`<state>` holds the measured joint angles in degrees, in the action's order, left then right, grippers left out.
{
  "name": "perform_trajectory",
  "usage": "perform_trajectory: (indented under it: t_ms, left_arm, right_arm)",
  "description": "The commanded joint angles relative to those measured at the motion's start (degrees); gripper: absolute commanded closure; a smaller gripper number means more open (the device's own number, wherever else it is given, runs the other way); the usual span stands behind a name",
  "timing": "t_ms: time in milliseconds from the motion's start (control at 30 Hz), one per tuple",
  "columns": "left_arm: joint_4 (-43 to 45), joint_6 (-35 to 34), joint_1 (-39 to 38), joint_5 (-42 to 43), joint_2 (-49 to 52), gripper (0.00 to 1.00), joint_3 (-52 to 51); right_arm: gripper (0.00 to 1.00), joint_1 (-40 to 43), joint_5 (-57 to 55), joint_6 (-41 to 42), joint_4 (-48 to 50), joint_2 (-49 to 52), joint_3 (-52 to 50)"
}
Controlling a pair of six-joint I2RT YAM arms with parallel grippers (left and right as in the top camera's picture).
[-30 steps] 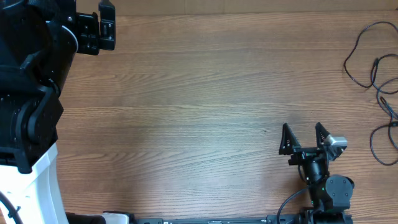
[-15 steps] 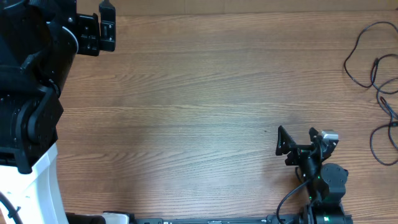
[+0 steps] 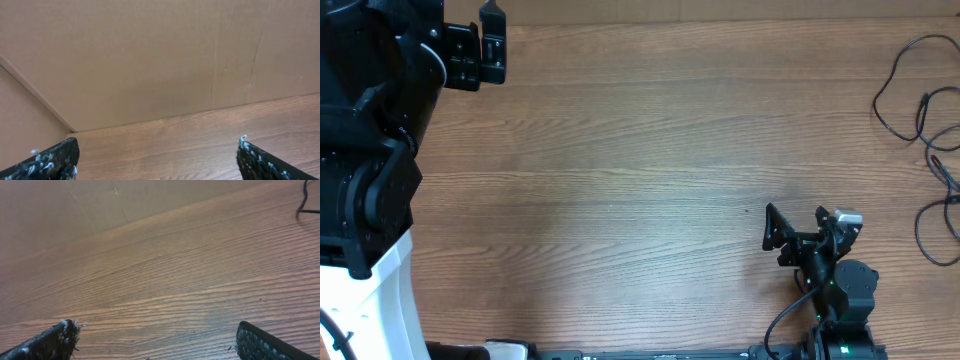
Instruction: Untangle cables
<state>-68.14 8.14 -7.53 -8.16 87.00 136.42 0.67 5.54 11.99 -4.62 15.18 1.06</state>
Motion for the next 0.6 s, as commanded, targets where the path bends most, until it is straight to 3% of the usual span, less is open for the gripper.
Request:
perform_trajectory:
  t_ms: [0,367,567]
  left_arm:
    - [0.0,0.9,-0.4,0.7,0.0,0.0,-0.2]
    - [-1.0,0.9,-0.4,0.7,0.0,0.0,-0.2]
    - [-1.0,0.8,-0.4,0.7,0.0,0.0,-0.2]
  right_arm:
    - [0.0,0.1,-0.3,0.2,0.2,0.0,-0.6]
    - [0.0,-5.6,-0.3,0.2,0.2,-3.7,-0.6]
    - [0.0,-4.3,-0.4,0.2,0.2,-9.3,-0.6]
